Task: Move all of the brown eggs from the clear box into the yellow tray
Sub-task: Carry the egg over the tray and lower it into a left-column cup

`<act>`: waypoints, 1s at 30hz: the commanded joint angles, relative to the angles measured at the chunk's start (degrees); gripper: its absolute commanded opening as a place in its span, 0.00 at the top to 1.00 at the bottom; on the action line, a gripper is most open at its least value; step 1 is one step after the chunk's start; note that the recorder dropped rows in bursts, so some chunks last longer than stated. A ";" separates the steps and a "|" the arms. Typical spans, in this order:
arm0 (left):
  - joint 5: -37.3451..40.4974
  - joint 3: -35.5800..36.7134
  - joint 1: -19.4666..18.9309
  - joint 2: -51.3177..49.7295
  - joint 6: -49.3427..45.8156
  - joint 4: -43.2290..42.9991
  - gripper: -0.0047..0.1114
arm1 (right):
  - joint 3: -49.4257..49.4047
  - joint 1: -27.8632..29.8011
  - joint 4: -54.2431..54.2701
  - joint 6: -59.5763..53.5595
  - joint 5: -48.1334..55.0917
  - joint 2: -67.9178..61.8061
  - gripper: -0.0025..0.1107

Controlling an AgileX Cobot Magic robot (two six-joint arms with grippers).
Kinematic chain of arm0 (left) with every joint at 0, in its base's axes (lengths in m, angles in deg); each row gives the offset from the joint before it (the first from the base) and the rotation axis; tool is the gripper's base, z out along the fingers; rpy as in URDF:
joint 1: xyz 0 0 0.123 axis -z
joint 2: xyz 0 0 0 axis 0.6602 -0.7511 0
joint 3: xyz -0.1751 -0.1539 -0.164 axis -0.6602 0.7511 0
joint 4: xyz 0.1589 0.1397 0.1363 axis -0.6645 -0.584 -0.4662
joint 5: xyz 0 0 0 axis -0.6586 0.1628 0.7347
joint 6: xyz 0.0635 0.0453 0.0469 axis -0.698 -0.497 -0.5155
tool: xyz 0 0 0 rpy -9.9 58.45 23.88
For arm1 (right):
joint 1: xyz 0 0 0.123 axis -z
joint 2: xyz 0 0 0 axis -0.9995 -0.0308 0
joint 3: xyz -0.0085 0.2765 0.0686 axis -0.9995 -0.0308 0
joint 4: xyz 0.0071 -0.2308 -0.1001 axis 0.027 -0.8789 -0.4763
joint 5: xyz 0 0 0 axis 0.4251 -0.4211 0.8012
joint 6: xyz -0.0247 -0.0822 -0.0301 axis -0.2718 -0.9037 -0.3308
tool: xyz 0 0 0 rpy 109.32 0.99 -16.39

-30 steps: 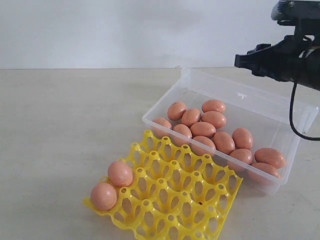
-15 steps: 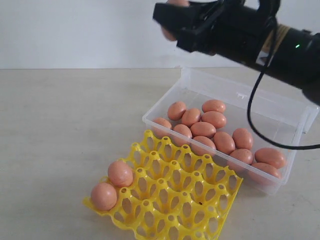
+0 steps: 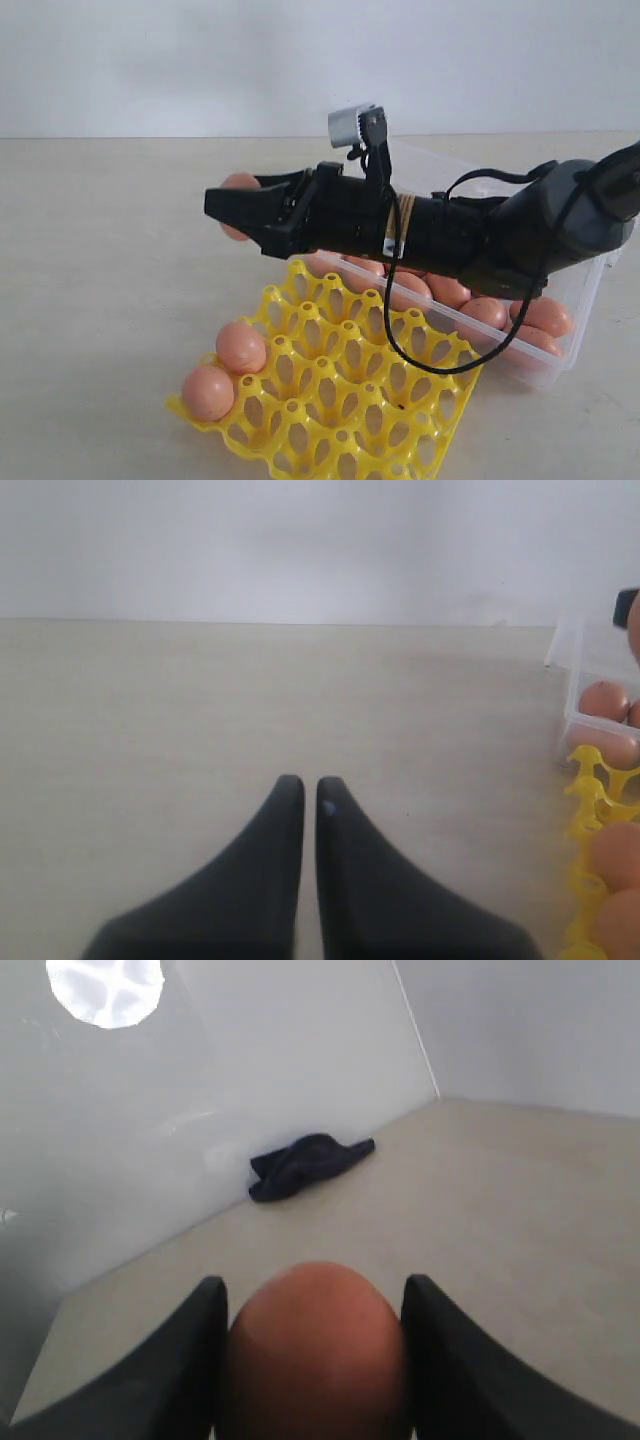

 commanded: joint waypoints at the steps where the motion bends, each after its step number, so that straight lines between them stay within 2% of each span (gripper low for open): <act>1: -0.27 0.23 0.31 0.16 -0.20 -0.17 0.92 | 0.44 -0.06 -1.31 1.68 -1.08 -3.42 0.98; 6: -0.27 0.23 0.31 0.16 -0.20 -0.17 0.92 | 0.44 -0.06 -5.55 1.86 2.40 -3.94 0.98; 12: -0.27 0.23 0.31 0.16 -0.20 -0.17 0.92 | 0.44 -0.06 -8.44 4.74 13.37 -3.94 0.98; 21: -0.27 0.23 0.31 0.16 -0.20 -0.17 0.92 | 0.44 -0.06 -8.86 4.30 16.13 -3.94 0.98; 30: -0.27 0.23 0.31 0.16 -0.20 -0.17 0.92 | 0.44 -0.06 -16.18 1.44 18.00 -3.94 0.98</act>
